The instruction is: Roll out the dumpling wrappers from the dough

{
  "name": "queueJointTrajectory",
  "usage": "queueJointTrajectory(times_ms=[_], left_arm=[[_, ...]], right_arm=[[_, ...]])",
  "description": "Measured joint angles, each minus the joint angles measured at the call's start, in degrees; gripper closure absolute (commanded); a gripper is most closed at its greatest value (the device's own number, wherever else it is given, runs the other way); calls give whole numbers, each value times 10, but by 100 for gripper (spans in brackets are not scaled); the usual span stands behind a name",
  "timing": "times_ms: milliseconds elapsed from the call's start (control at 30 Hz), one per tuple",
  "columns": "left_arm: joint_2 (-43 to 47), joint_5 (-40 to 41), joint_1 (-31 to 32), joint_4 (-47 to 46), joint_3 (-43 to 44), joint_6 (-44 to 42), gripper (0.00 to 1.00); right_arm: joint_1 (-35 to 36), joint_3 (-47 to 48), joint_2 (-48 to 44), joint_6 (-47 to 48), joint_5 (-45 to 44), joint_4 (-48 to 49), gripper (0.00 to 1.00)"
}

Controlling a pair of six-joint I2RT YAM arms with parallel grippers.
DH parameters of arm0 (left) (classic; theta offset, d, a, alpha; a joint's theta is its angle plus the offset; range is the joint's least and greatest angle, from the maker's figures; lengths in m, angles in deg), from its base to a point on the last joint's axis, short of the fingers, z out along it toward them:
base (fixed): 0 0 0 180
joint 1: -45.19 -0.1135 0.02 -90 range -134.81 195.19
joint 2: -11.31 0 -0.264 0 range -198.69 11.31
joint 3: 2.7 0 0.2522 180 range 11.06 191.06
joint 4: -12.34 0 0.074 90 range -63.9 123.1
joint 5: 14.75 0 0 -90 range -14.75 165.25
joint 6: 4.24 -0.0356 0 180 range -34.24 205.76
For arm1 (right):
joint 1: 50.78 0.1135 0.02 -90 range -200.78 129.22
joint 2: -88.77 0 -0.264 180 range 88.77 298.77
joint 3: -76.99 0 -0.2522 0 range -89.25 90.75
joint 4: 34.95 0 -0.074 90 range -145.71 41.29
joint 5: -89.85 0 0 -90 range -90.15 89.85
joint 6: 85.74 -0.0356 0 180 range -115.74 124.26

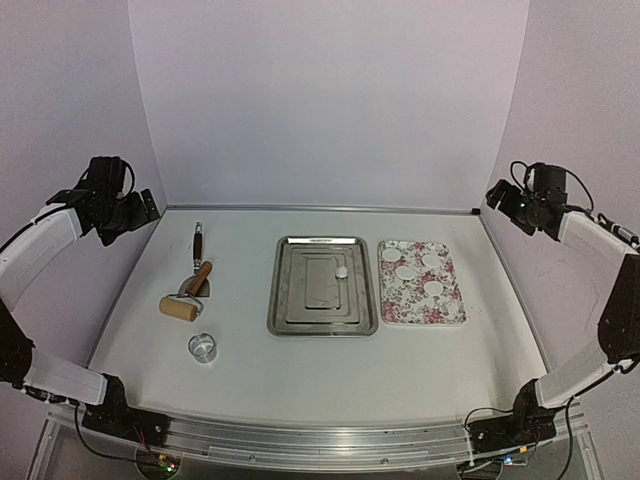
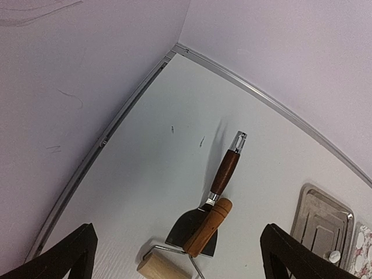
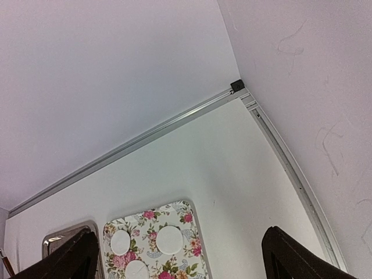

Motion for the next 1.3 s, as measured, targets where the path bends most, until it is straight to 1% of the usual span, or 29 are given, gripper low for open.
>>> queueJointTrajectory(times_ms=[100, 200, 367, 467, 600, 667, 733, 833, 1033, 1133, 1167, 1300], left_arm=[[-37, -10, 0, 4, 3, -19, 1], [-96, -50, 5, 3, 3, -59, 1], [-167, -93, 54, -1, 3, -123, 1], [-205, -122, 86, -3, 5, -156, 5], [-276, -141, 106, 5, 13, -185, 17], [-303, -138, 107, 14, 15, -195, 26], [-316, -129, 107, 25, 15, -199, 31], [-321, -119, 106, 35, 15, -201, 39], [-321, -104, 106, 38, 15, -203, 51], [-323, -93, 106, 37, 15, -207, 66], [-325, -88, 106, 37, 15, -211, 69], [-341, -72, 105, 38, 17, -221, 67]], right_arm=[[0, 0, 7, 0, 10, -2, 2], [0, 0, 11, 1, 25, -2, 4], [2, 7, 29, 9, 56, -9, 8], [8, 10, 34, 15, 69, -16, 11], [19, 10, 34, 23, 79, -25, 12], [24, 8, 34, 26, 83, -29, 13], [27, 4, 34, 26, 86, -31, 13], [29, -2, 34, 27, 92, -35, 13], [33, -5, 34, 29, 99, -41, 13], [36, -8, 34, 31, 99, -41, 13], [37, -10, 34, 31, 99, -42, 13], [43, -15, 34, 34, 99, -47, 14]])
